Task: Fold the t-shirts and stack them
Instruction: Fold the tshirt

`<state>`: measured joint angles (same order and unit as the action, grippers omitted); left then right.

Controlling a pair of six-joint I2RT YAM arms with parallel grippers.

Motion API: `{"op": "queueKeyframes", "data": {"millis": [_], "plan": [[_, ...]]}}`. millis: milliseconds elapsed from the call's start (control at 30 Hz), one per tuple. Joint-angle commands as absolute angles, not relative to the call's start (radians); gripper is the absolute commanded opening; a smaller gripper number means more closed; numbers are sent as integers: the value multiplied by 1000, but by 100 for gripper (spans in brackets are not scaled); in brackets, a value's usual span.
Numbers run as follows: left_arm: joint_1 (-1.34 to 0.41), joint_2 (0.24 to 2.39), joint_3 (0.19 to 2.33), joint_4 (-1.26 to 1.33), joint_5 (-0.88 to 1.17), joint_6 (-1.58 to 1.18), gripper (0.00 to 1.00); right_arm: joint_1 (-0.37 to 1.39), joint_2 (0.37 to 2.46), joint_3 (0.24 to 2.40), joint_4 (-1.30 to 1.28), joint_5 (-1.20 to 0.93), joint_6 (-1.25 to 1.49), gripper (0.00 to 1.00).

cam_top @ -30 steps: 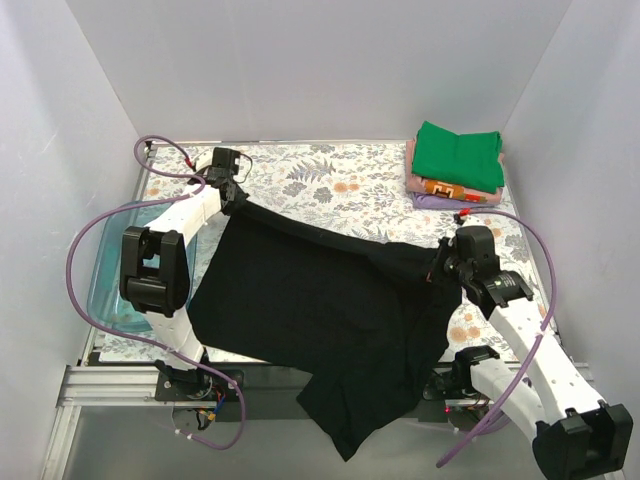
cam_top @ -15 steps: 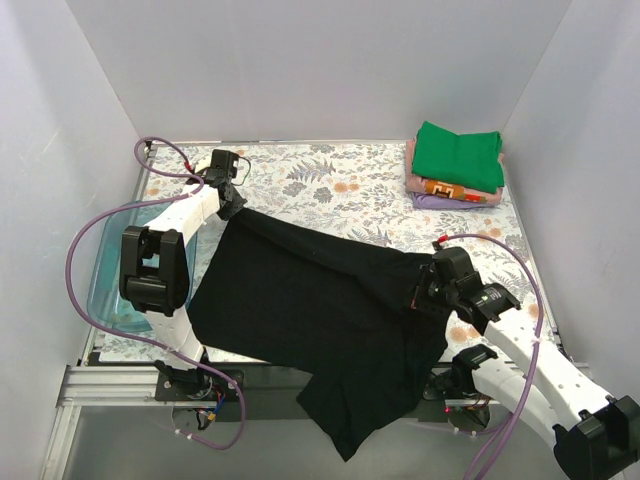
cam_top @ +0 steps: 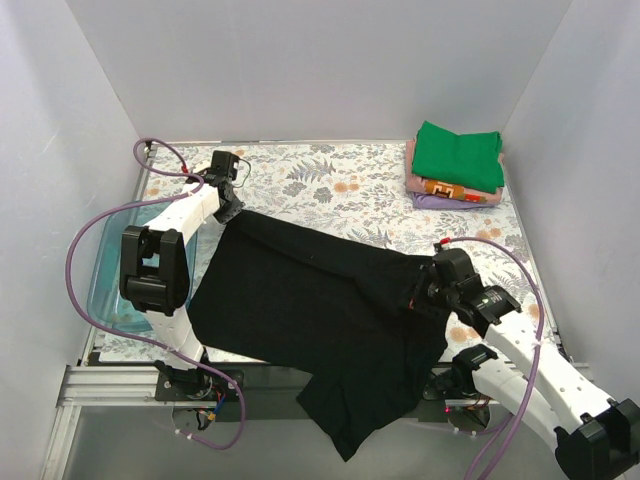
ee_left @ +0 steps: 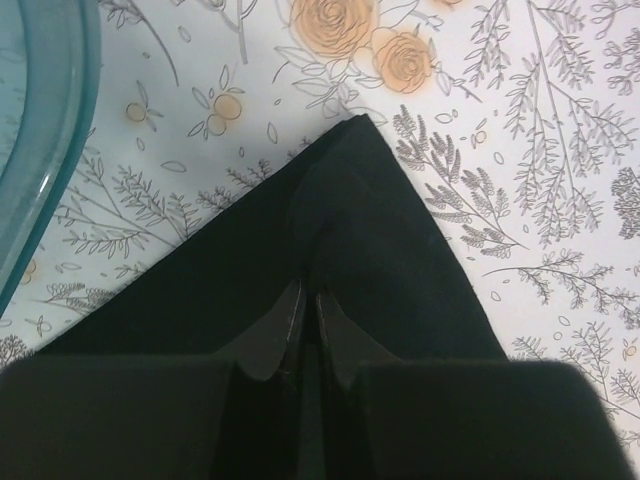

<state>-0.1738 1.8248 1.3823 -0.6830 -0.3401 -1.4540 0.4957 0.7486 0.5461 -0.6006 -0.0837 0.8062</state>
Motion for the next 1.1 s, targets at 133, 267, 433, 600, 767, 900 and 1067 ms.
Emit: {"op": "queueKeyframes", "data": {"millis": [133, 267, 433, 600, 767, 900, 1067], "plan": [[-169, 1803, 1381, -794, -374, -1552, 54, 506, 739, 520, -575, -57, 776, 69], [-167, 1757, 1388, -784, -325, -1534, 65, 506, 770, 593, -587, 4, 723, 98], [-176, 1704, 1388, -718, -243, -1482, 68, 503, 824, 684, -607, 153, 678, 98], [-178, 1738, 1364, -608, -132, -1434, 70, 445, 948, 718, -583, 270, 628, 98], [-178, 1860, 1342, -525, -81, -1425, 70, 264, 1133, 680, -399, 123, 531, 98], [-176, 1969, 1371, -535, -101, -1469, 70, 163, 1273, 647, -247, 61, 483, 97], [-178, 2029, 1359, -531, -133, -1500, 70, 126, 1437, 655, -143, 55, 439, 97]]}}
